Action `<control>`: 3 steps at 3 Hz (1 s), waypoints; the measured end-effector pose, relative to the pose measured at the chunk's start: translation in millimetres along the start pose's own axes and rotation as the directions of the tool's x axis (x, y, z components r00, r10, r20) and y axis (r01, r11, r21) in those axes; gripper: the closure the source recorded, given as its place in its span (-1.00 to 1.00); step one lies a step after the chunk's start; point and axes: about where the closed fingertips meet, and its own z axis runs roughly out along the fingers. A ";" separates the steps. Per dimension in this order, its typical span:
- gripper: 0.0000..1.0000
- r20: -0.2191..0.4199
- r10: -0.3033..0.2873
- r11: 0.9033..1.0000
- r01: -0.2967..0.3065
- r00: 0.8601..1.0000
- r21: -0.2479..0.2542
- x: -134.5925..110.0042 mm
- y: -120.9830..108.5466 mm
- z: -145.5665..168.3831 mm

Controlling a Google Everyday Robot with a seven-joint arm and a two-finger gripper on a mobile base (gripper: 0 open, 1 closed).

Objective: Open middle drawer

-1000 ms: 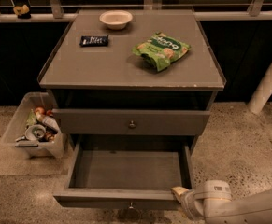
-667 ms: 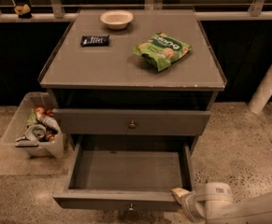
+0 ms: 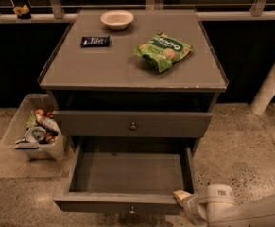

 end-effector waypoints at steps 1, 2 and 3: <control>-0.29 0.000 0.000 1.000 0.000 1.000 0.000 0.0 0.0 0.0; -0.76 0.000 0.000 1.000 0.000 1.000 0.000 0.0 0.0 0.0; -1.00 0.000 0.000 1.000 0.000 1.000 0.000 0.0 0.0 0.0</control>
Offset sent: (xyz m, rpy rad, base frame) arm 0.0000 0.0000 0.0000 0.0000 0.0000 0.0000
